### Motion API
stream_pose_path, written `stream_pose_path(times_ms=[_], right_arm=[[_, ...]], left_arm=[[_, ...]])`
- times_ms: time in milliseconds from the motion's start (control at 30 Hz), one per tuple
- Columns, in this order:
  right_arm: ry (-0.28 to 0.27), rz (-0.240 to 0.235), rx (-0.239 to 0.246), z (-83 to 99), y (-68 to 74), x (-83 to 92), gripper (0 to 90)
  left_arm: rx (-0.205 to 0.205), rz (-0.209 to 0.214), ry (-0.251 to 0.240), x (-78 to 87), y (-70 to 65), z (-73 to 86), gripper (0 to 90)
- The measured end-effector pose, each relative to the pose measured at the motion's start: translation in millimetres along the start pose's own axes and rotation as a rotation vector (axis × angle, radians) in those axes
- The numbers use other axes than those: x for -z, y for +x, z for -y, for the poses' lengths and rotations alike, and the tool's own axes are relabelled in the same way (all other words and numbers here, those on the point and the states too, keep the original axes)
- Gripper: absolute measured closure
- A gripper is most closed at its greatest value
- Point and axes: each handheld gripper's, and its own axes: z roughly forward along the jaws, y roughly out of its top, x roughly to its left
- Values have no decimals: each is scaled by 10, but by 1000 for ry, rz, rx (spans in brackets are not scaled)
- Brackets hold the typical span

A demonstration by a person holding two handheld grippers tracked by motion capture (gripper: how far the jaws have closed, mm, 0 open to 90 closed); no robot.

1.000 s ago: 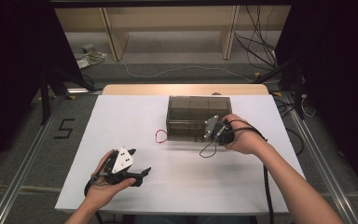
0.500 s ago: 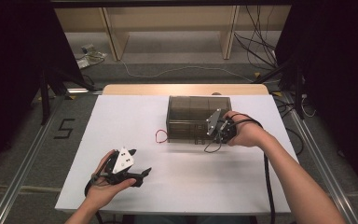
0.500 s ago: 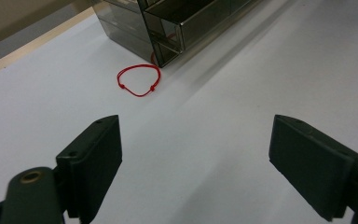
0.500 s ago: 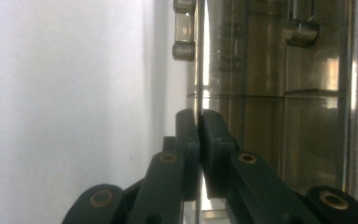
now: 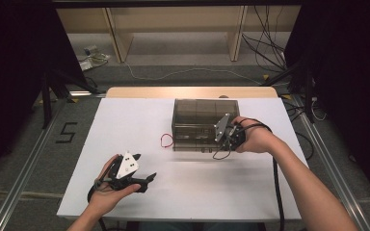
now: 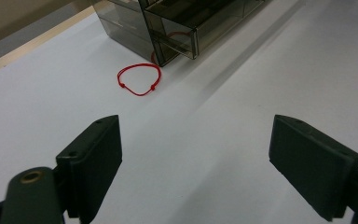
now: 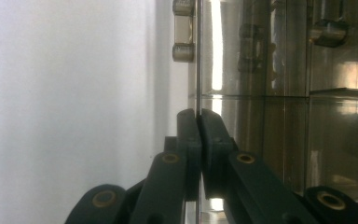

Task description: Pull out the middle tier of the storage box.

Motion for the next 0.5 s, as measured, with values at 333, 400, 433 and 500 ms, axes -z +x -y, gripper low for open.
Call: stream_pose_path(times_ms=[333,400,433,500], right_arm=[[-30,-11,-35,13,44,21,883],[-31,-13,-48,11,58,28,883],[-31,-13,-48,11,58,28,883],[-31,-14,-40,7,62,26,883]], left_arm=[[0,-1,1,-4,3,0,171],[-3,-1,2,-3,3,0,171],[-3,-1,2,-3,3,0,171],[-1,-1,1,-3,1,0,171]])
